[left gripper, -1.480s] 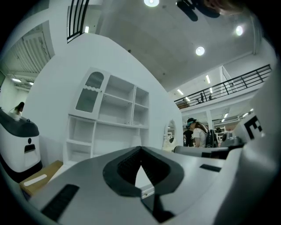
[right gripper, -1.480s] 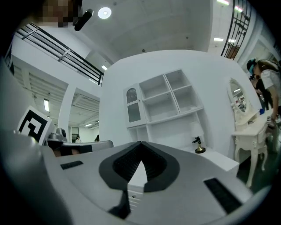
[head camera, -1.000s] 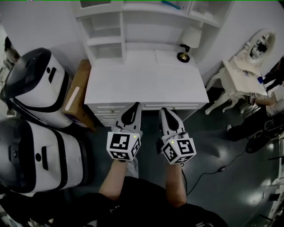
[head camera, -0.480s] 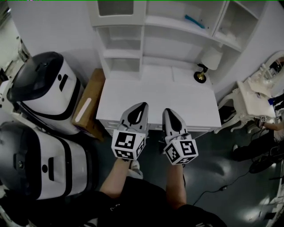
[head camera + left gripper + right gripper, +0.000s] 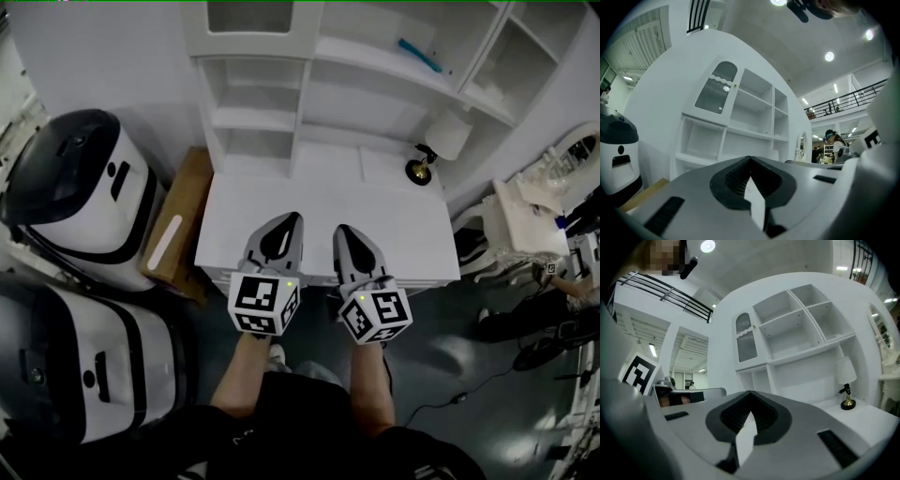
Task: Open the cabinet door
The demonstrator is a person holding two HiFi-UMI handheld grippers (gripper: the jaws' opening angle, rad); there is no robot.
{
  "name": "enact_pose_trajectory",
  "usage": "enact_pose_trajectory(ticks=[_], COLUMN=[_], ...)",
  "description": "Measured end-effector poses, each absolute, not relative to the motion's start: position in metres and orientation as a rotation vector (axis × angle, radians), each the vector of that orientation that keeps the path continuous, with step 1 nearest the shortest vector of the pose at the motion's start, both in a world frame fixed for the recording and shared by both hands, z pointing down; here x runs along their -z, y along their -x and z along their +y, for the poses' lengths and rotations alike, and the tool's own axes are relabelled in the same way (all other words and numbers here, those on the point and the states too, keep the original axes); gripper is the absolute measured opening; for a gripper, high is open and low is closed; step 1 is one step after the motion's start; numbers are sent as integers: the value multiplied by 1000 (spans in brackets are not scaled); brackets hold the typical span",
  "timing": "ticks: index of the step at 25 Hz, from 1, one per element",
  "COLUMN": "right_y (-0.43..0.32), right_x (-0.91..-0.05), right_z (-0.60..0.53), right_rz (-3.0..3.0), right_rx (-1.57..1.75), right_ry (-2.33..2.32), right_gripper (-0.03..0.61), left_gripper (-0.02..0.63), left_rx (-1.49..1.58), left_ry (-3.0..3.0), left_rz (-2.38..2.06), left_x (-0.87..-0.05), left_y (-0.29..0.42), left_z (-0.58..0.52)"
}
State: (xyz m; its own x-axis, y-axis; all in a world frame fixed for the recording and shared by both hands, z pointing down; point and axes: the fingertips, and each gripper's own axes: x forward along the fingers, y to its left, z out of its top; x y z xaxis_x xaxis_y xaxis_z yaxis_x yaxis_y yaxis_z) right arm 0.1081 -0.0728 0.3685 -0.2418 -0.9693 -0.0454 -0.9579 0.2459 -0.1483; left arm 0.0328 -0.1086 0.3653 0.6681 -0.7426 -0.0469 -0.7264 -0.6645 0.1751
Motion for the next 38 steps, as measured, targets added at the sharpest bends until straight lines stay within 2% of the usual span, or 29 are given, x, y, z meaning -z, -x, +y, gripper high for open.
enact_pose_trajectory(ticks=[17, 38], right_y=[-95, -146], right_x=[-350, -297], right_z=[-142, -286], right_rz=[2466, 2516], right_rx=[63, -47], right_ry=[1719, 1495], right_gripper=[20, 20], left_gripper=[11, 11], left_rx=[212, 257], left_ry=[-2710, -2730], left_rz=[-1336, -1517], left_x=[-349, -305], left_y=[-25, -74], left_z=[-168, -298])
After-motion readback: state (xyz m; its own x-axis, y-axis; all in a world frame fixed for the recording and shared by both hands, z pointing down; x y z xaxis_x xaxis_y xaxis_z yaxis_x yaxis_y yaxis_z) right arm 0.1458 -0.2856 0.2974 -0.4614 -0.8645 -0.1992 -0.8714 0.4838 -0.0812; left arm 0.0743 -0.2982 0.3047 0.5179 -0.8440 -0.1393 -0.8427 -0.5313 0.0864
